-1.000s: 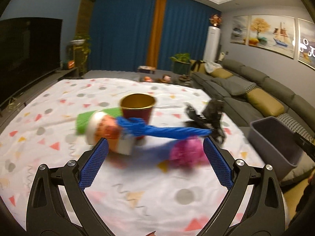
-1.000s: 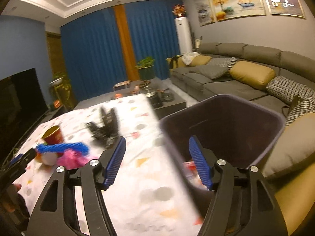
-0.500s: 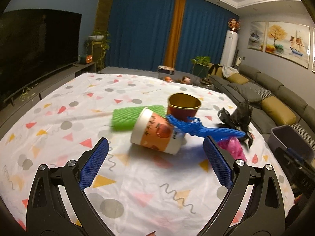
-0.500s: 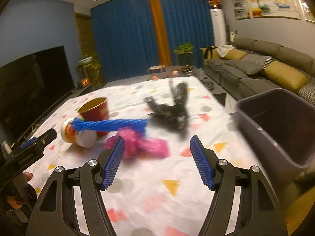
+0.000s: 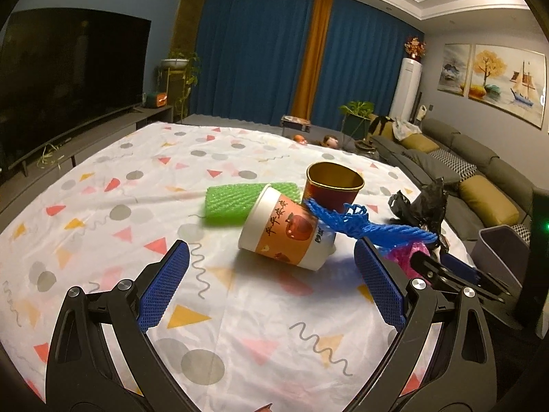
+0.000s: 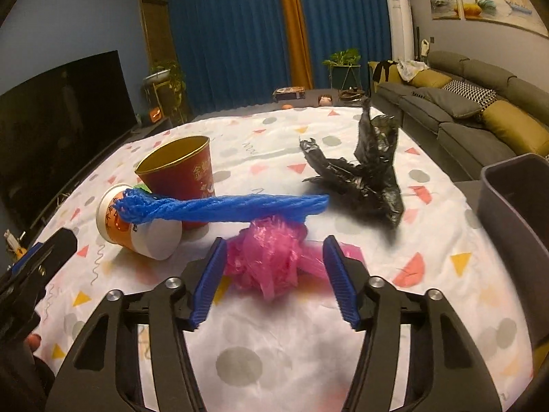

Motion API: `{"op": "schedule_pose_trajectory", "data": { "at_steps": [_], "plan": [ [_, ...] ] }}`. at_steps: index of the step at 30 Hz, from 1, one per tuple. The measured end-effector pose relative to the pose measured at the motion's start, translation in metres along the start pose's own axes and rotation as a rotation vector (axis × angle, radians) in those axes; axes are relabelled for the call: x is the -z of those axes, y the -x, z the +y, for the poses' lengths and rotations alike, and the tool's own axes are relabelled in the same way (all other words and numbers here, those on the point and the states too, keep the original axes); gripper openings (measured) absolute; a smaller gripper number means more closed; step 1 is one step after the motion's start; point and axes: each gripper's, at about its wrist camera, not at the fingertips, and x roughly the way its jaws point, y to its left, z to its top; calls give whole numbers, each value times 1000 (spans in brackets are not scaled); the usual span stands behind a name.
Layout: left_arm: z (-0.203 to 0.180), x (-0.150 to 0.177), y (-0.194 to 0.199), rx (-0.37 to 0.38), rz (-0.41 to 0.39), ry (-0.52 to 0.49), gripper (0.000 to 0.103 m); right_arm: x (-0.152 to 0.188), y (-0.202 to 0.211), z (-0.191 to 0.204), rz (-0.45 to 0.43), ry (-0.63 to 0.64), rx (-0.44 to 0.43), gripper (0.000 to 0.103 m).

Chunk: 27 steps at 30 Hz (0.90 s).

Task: Collect trash
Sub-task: 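Move both open grippers back to the table over the pink bag and blue net, then grasp the pink bag with the right gripper while the left gripper grasps the blue foam net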

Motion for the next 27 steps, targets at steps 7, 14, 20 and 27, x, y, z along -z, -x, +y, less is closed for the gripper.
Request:
{"op": "schedule_pose_trajectory", "data": {
  "at_steps": [7, 14, 20, 27],
  "plan": [
    [-3, 2, 0, 11, 4, -8, 95, -1, -17, 1, 69, 1, -18, 28],
    [-7, 4, -2, 13, 6, -23, 95, 7, 3, -13, 36, -32, -21, 24],
    [-17, 7, -2, 35, -2, -61, 95, 16, 42, -36, -38, -82, 18, 24],
    [-32, 11, -6, 148, 61, -61, 95, 31, 69, -53, -67, -140, 10, 24]
  ]
}}
